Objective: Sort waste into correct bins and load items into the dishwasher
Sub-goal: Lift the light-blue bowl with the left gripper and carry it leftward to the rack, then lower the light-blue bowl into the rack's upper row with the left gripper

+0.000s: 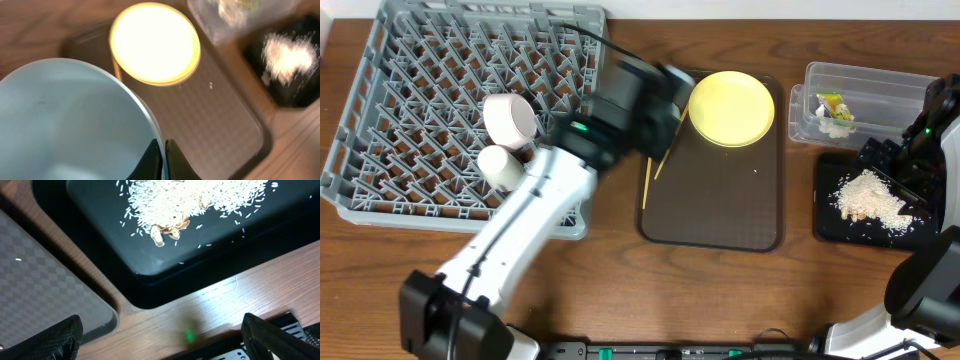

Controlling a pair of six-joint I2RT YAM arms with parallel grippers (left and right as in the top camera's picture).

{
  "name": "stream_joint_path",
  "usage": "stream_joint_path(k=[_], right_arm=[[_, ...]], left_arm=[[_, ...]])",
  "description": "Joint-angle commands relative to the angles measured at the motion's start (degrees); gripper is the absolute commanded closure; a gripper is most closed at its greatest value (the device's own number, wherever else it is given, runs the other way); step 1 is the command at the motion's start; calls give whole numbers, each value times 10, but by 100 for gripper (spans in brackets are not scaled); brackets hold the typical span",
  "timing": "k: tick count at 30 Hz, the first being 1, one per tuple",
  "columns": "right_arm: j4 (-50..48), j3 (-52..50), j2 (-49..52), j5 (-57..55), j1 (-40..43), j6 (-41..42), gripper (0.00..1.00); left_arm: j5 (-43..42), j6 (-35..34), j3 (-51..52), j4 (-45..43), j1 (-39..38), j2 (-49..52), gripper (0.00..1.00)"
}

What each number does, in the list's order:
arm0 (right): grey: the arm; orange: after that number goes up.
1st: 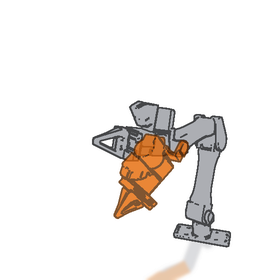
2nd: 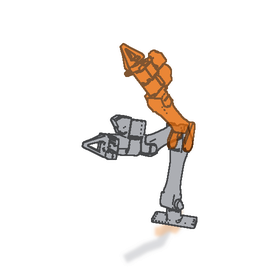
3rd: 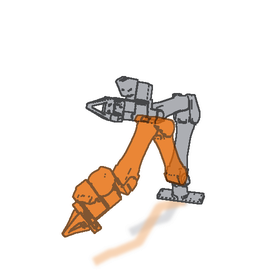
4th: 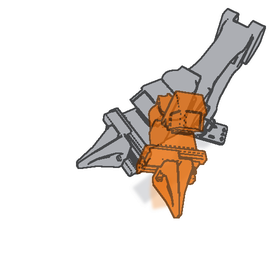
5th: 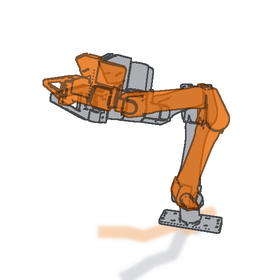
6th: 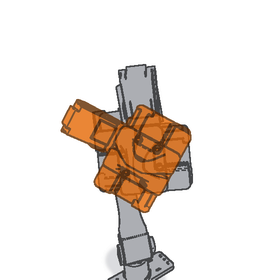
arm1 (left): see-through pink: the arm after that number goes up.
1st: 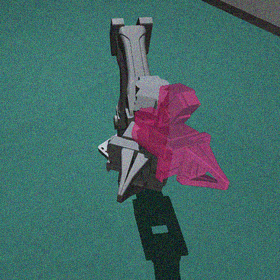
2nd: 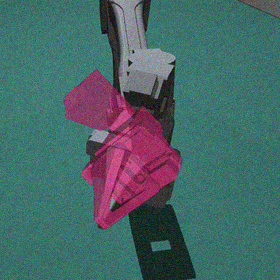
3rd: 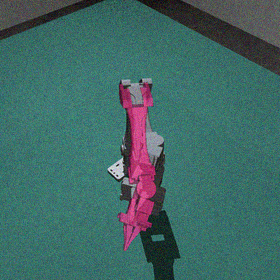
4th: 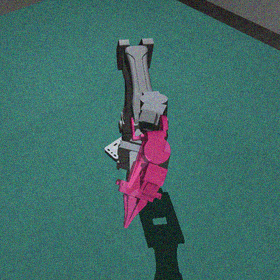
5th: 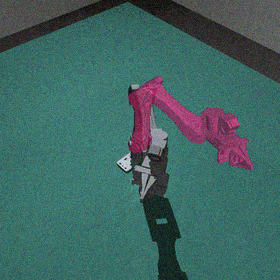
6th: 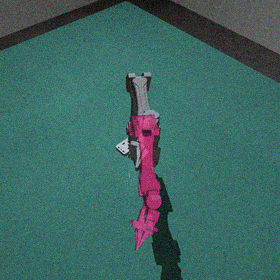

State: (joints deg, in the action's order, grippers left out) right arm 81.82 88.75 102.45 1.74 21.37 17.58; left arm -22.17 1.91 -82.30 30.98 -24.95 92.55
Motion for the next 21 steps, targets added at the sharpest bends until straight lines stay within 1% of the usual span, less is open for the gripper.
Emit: stream_joint_path(k=[1,5,9,16,21], right_arm=[[0,1,-14,2,0,8,1],[0,1,-14,2,0,8,1],[0,1,-14,2,0,8,1],[0,1,-14,2,0,8,1],[0,1,-14,2,0,8,1]], left_arm=[[-168,-37,-11,-32,90,-9,94],[-273,-106,-11,-124,187,-6,94],[-327,-191,-11,-229,257,5,94],[-367,-344,-11,-361,329,60,94],[-379,-483,-11,-490,364,118,94]])
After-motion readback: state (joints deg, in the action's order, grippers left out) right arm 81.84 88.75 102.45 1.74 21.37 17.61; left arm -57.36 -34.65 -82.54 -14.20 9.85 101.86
